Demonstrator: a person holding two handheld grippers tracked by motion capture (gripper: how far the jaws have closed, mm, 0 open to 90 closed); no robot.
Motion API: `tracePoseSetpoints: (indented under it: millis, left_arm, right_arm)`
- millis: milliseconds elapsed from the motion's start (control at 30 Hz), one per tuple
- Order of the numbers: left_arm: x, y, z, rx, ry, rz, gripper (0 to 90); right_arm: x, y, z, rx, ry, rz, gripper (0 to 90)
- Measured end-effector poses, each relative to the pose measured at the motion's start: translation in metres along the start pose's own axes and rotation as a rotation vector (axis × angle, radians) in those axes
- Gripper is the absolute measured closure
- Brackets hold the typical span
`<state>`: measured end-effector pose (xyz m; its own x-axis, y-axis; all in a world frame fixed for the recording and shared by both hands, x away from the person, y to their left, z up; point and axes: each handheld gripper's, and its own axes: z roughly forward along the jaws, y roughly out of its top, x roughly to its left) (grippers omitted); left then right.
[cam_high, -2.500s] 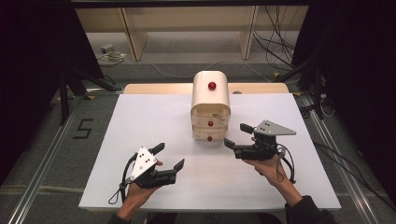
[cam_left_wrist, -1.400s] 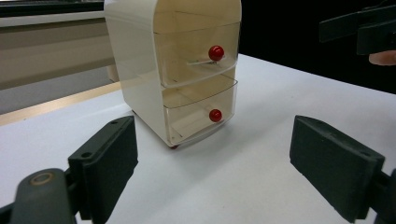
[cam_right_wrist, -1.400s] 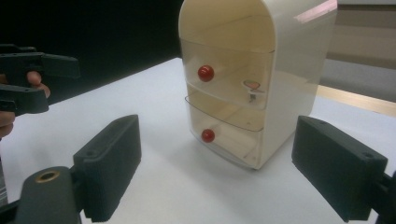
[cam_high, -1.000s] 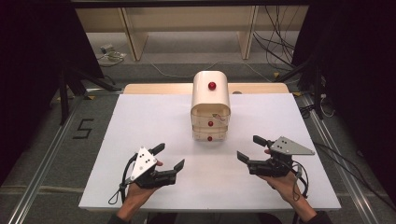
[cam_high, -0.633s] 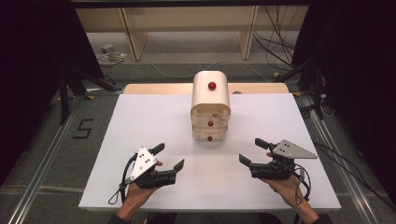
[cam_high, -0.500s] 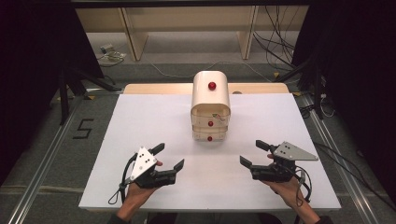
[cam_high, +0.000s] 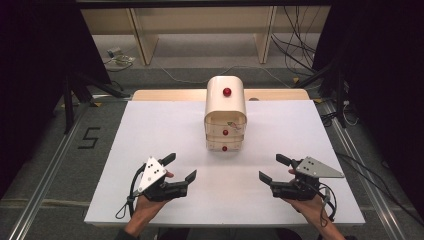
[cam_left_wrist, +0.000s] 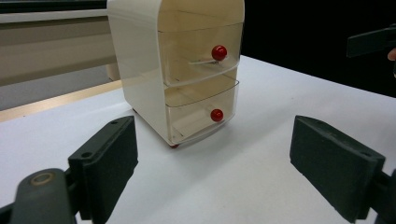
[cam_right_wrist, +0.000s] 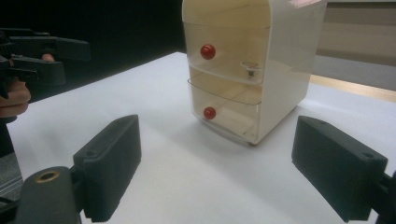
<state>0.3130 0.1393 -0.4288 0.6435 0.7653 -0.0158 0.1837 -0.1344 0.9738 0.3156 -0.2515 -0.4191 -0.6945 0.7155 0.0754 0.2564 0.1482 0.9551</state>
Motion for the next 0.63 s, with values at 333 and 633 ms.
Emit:
tracePoseSetpoints:
  millis: [333, 633]
  left_arm:
    - [-0.0004, 0.0, 0.0004, -0.001, 0.0, 0.001, 14.6]
    - [-0.0007, 0.0001, 0.0006, -0.001, 0.0, 0.001, 14.6]
  right_arm:
    - [-0.0008, -0.001, -0.0015, -0.005, -0.004, -0.003, 16.4]
    - [-0.0018, -0.0011, -0.0022, -0.004, -0.011, -0.005, 16.4]
